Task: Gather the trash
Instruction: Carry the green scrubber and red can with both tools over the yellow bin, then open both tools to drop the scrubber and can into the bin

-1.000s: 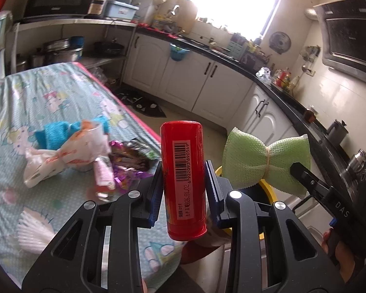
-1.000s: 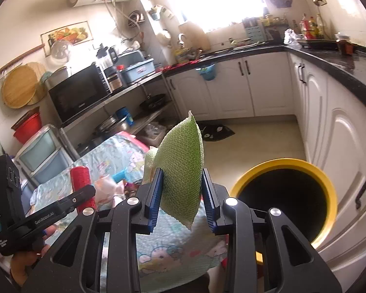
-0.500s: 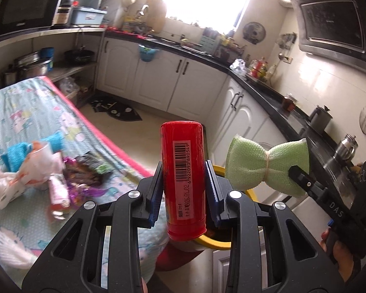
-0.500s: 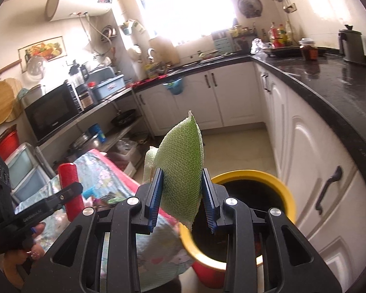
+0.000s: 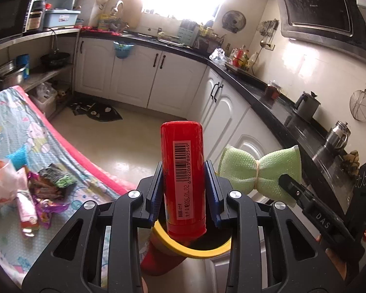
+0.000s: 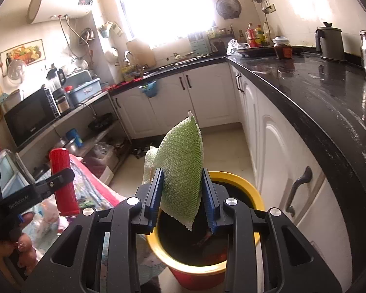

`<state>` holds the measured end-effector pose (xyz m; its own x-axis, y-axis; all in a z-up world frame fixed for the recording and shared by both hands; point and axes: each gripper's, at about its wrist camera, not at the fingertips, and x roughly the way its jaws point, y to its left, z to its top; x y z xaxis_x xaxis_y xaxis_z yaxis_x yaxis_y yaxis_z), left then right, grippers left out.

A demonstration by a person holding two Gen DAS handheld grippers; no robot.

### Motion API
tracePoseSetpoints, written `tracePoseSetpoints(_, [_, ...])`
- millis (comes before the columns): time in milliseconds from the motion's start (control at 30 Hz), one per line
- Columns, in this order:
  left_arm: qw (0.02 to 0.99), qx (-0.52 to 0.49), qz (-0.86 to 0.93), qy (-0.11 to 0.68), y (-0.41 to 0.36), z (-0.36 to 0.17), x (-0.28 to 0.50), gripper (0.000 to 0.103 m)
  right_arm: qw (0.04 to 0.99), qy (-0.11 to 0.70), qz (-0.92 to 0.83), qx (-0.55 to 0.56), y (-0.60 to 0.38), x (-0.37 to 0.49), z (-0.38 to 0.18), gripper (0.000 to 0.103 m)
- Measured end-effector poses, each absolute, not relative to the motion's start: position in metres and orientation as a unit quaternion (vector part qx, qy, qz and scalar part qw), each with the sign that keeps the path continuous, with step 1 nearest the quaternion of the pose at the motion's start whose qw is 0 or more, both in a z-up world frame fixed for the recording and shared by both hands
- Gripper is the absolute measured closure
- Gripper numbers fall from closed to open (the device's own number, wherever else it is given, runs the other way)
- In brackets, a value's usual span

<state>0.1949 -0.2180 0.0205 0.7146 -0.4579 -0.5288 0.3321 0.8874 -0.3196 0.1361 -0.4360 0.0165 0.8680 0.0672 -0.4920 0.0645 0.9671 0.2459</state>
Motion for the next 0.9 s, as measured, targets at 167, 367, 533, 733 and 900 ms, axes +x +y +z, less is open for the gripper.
tracePoseSetpoints(167, [0.914,-0.094,-0.225,0.324,-0.234,0.013,0.208,0.078,0.957,0.263,-0.014,0.121,-0.437,0.137,0.008,0.073])
tracePoseSetpoints(367, [0.909,-0.082,-0.233,0.336,-0.251,0.001,0.223,0.078,0.954,0.277,-0.031,0.108,-0.440,0.144,-0.008,0.073])
tracePoseSetpoints(533, [0.904,-0.076,-0.240,0.347,-0.263,-0.010,0.235,0.078,0.949,0.296,-0.045,0.101,-0.440,0.150,-0.024,0.073])
tracePoseSetpoints(733, [0.894,-0.069,-0.249,0.366,-0.275,-0.029,0.248,0.078,0.940,0.322,-0.062,0.094,-0.442,0.157,-0.052,0.073])
tracePoseSetpoints(900, [0.886,-0.065,-0.254,0.382,-0.284,-0.046,0.257,0.078,0.933,0.342,-0.067,0.090,-0.442,0.164,-0.071,0.073])
